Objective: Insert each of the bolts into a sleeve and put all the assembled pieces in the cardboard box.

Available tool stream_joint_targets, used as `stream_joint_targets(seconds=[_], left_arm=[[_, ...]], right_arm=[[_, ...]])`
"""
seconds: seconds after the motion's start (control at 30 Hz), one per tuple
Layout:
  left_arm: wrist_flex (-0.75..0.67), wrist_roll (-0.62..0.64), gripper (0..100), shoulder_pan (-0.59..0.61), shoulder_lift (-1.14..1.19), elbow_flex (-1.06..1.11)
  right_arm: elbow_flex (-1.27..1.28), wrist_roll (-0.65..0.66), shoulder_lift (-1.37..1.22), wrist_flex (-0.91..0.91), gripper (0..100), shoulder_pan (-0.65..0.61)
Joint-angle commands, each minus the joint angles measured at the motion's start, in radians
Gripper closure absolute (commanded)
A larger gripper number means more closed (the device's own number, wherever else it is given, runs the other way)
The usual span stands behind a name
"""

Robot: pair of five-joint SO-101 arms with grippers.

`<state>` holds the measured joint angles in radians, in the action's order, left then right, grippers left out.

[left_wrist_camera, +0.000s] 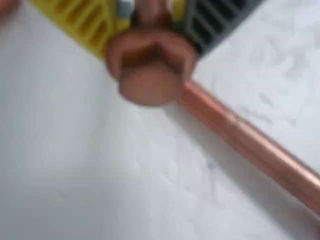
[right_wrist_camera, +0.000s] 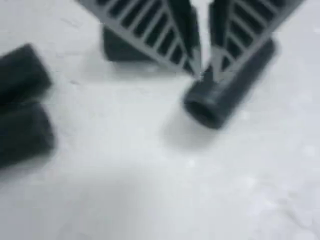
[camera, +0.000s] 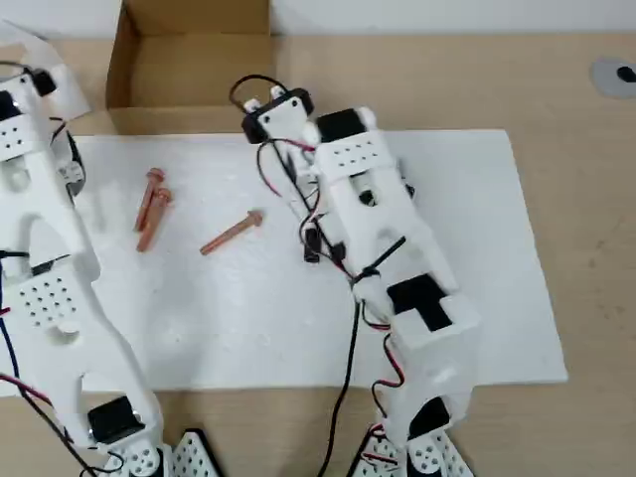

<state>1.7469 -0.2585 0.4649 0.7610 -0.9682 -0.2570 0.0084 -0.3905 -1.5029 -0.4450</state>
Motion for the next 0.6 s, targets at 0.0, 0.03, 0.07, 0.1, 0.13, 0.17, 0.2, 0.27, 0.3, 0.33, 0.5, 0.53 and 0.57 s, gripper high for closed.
stream_joint_targets(seconds=[0.0,0.03,0.07,0.1,0.13,0.17,0.2,0.27,0.3,0.33,0.5,0.53,0.57], left_arm=[[0.011,-0.049,99,-0.044,-0.232,0.118],[0.011,-0.049,99,-0.054,-0.285,0.166],[0.011,-0.049,99,-0.063,-0.337,0.221],[0.011,-0.051,99,-0.074,-0.387,0.278],[0.011,-0.051,99,-0.083,-0.441,0.334],[0.009,-0.049,99,-0.092,-0.495,0.394],[0.005,-0.049,99,-0.098,-0.552,0.451],[-0.006,-0.041,99,-0.101,-0.661,0.545],[-0.015,-0.031,99,-0.106,-0.714,0.589],[-0.025,-0.012,99,-0.107,-0.766,0.632],[-0.146,0.069,99,-0.109,-1.044,0.872],[-0.189,0.083,99,-0.11,-1.102,0.933],[-0.233,0.098,99,-0.11,-1.164,0.996]], right_arm=[[-0.05,-0.061,0.005,0.005,98.9,-0.024],[-0.047,-0.077,0.005,0.003,98.9,-0.024],[-0.045,-0.098,0.005,-0.005,98.9,-0.021],[-0.045,-0.115,0.005,-0.02,98.9,-0.019],[-0.045,-0.13,0.005,-0.035,98.9,-0.013],[-0.047,-0.146,0.005,-0.049,98.9,-0.007],[-0.047,-0.158,0.005,-0.06,98.9,-0.002],[-0.047,-0.178,0.007,-0.075,98.9,0.01],[-0.047,-0.189,0.007,-0.078,98.9,0.013],[-0.045,-0.198,0.005,-0.08,98.1,0.015],[-0.025,-0.253,0.005,-0.075,88.5,0.008],[-0.018,-0.255,0.005,-0.072,88.6,0.002],[-0.01,-0.256,0.005,-0.071,88.9,-0.002]])
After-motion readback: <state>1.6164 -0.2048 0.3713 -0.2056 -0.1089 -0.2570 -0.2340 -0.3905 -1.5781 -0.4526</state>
